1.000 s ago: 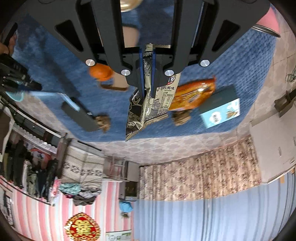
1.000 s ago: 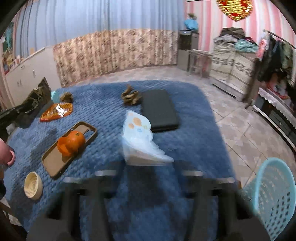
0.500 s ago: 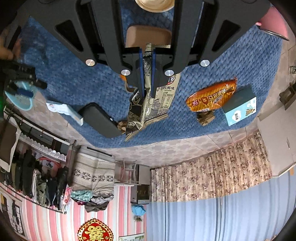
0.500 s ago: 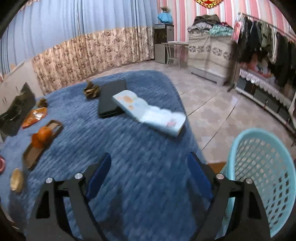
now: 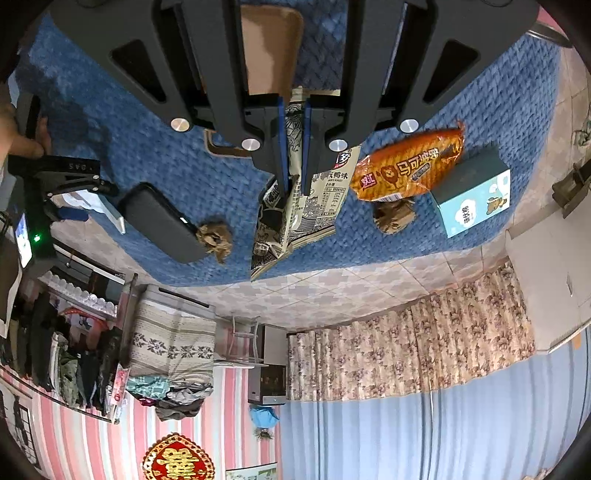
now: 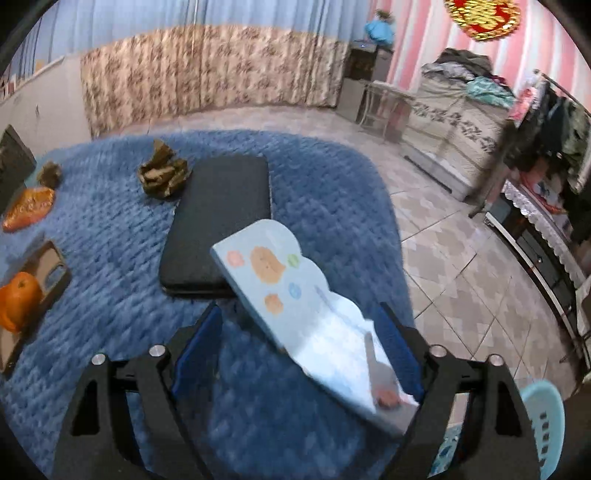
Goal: Collect trash
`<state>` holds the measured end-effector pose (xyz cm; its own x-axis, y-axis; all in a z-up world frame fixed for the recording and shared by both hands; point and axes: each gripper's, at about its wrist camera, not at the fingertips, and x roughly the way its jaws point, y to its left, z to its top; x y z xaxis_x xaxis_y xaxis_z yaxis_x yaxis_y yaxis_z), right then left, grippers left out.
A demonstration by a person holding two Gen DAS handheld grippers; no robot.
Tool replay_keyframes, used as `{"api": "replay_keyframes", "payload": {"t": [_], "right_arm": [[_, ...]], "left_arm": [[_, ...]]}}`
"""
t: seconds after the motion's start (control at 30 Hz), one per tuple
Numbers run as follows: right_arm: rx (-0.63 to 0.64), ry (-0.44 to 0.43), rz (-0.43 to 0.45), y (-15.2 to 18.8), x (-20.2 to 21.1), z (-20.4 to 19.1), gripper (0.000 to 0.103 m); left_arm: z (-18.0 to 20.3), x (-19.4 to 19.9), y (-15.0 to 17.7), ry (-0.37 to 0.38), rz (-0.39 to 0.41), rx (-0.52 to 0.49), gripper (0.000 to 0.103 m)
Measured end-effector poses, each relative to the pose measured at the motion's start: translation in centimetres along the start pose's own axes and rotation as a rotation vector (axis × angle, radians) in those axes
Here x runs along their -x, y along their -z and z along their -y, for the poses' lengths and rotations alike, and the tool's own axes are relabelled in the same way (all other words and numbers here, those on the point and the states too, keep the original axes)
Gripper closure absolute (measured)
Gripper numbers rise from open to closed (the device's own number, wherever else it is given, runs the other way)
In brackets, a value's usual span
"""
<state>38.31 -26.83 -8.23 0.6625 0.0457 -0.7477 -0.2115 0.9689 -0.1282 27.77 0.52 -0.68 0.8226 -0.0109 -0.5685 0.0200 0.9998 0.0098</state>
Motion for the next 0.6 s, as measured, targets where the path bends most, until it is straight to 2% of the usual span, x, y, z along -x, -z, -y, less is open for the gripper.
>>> {"api": "replay_keyframes", "payload": {"t": [0.03,0.1,0.17,0.2,0.27,0.37,0.6], "right_arm": [[-0.004,-0.02,-0.011,-0.1,-0.3,0.0,0.052],[-0.018,-0.036,0.011,0.0,-0.1,0.2,0.061],[-0.044,-0.051,0.054,0.2,1.1,0.7,0.077],[-0.055,-0.054,0.069,0.3,1.7,0.8,0.079],[-0.083,-0.057,0.104,0.4,3.1,1.3,0.09],[-0.115,-0.072,0.155,0.8,5.6,1.9,0.095],[-0.189,-0.092,0.232,3.1,11.8,2.1,0.095]], "left_arm": [[-0.2,-0.3,-0.1,0.002,-0.003,0.007,0.098],[-0.6,-0.7,-0.1,0.005,-0.008,0.016,0.098],[-0.6,-0.8,-0.2,0.005,-0.008,0.014,0.098],[-0.6,-0.9,-0.2,0.006,-0.006,0.01,0.098],[-0.6,-0.9,-0.3,0.006,-0.004,0.005,0.098],[-0.4,-0.7,-0.4,0.01,0.004,0.006,0.098],[1.0,1.2,0.3,0.028,0.019,-0.004,0.098]]}}
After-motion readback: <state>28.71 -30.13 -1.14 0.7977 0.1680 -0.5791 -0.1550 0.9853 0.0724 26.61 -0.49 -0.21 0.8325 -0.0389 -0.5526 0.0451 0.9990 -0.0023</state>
